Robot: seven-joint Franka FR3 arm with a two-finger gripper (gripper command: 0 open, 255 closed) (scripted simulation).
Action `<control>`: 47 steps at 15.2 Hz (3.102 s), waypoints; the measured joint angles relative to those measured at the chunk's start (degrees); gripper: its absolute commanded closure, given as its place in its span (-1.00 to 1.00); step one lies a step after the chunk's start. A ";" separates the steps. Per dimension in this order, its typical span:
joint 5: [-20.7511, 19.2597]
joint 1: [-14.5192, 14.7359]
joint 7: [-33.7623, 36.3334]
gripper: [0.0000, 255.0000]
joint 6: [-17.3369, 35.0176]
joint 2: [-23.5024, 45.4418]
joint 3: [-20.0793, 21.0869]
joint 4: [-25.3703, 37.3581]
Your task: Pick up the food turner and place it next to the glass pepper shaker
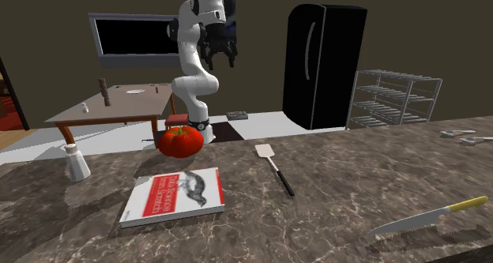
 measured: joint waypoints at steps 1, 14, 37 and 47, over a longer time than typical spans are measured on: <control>0.00 0.00 0.00 -1.00 0.00 0.00 0.00 0.00; -0.72 -2.96 13.36 -1.00 16.24 23.71 8.75 5.74; -16.00 -1.74 37.40 -1.00 27.18 68.72 11.11 34.09; -16.52 -1.61 37.70 1.00 29.19 70.14 10.84 33.47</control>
